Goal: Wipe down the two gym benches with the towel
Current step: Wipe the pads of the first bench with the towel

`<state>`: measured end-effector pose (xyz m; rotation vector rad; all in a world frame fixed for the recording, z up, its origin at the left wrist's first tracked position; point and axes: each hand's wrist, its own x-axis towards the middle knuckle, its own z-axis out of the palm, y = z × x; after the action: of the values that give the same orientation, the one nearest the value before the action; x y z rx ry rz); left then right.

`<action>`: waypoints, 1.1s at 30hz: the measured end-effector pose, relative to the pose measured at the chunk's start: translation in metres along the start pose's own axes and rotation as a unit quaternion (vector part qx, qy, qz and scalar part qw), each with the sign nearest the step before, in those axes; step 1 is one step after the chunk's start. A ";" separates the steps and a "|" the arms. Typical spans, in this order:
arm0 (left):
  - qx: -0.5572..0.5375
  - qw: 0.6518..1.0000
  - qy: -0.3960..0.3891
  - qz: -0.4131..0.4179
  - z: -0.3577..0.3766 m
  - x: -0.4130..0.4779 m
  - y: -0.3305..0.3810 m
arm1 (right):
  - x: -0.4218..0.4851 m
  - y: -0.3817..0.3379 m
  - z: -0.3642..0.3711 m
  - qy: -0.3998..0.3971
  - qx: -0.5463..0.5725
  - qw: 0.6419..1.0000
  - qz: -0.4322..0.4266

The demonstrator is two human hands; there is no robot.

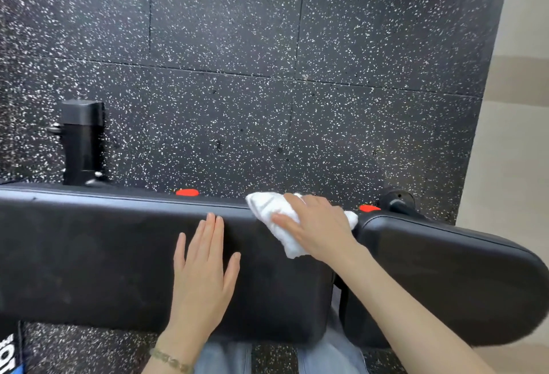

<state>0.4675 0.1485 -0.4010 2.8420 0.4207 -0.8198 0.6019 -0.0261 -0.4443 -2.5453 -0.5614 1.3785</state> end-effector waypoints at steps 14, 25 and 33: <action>0.041 0.999 0.004 -0.009 -0.029 0.022 -0.155 | 0.052 -0.157 0.029 0.066 -0.051 0.994 -0.070; 0.030 0.999 0.000 0.013 -0.039 0.036 -0.199 | 0.029 -0.116 0.009 0.087 -0.190 0.977 0.042; 0.040 0.998 -0.006 0.049 -0.041 0.036 -0.216 | 0.061 -0.227 0.033 0.163 -0.066 0.982 -0.065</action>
<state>0.4504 0.3704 -0.4006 2.9013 0.2504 -0.8538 0.5514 0.2055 -0.4312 -2.7028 -0.7589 0.8833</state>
